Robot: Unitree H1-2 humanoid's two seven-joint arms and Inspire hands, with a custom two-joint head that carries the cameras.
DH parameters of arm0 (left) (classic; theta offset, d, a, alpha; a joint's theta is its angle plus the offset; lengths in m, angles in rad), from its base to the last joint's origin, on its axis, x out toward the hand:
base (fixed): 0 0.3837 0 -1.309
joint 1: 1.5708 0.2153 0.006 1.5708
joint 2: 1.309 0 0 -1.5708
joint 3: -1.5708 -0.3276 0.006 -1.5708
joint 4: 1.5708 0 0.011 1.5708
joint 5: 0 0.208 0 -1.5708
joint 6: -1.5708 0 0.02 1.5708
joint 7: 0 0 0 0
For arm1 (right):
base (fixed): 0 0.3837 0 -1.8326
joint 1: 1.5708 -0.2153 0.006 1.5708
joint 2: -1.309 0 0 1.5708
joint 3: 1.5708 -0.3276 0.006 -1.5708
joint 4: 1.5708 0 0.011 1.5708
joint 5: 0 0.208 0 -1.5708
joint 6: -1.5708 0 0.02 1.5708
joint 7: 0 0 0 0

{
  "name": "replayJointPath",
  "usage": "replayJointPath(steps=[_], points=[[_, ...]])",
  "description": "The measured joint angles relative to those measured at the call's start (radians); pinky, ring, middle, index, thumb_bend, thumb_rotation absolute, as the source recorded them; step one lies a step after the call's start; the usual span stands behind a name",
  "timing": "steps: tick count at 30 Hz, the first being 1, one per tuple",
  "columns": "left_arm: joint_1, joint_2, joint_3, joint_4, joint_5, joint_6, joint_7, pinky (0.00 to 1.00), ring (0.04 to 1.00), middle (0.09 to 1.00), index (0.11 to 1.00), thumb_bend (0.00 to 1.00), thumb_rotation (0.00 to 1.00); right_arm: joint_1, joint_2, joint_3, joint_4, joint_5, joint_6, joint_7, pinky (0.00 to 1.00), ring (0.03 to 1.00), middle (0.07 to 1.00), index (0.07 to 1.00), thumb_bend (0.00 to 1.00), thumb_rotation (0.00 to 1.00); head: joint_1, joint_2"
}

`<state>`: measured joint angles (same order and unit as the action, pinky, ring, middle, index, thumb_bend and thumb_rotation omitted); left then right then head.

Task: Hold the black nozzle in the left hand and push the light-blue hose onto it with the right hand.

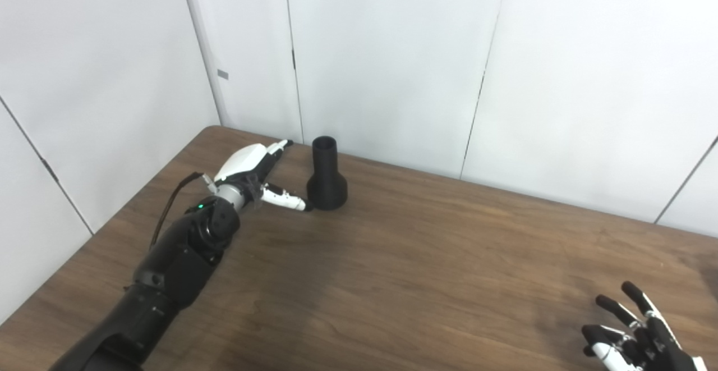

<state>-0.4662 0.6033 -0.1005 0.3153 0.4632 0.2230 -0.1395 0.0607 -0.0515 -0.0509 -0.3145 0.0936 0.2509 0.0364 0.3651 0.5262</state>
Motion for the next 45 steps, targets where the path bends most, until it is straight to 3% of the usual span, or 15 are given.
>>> replayJointPath(steps=[12, 22, 30, 45], points=[[0.006, -0.031, 0.006, 0.000, -0.031, 0.000, -0.005, 0.82, 1.000, 1.000, 1.000, 1.00, 0.37, 0.000, -0.002, 0.000, -0.003, 0.000, 0.005, 0.001, 0.42, 0.557, 0.770, 0.842, 0.31, 0.00, 0.000, 0.005], [0.006, -0.033, 0.011, 0.024, -0.031, -0.021, 0.016, 0.83, 1.000, 1.000, 1.000, 1.00, 0.36, 0.000, -0.003, 0.002, -0.013, -0.013, 0.009, 0.000, 0.43, 0.545, 0.754, 0.831, 0.33, 0.00, -0.005, 0.009], [0.007, -0.078, 0.036, 0.061, -0.032, -0.049, 0.097, 0.84, 0.999, 1.000, 1.000, 1.00, 0.36, 0.003, -0.004, 0.010, -0.021, -0.041, 0.009, 0.000, 0.45, 0.554, 0.746, 0.817, 0.35, 0.00, -0.015, 0.012], [-0.008, -0.108, 0.033, 0.109, -0.029, -0.080, 0.140, 0.86, 1.000, 1.000, 1.000, 1.00, 0.39, 0.006, -0.002, 0.010, -0.028, -0.039, 0.013, -0.001, 0.44, 0.551, 0.740, 0.803, 0.36, 0.00, -0.028, 0.021]])
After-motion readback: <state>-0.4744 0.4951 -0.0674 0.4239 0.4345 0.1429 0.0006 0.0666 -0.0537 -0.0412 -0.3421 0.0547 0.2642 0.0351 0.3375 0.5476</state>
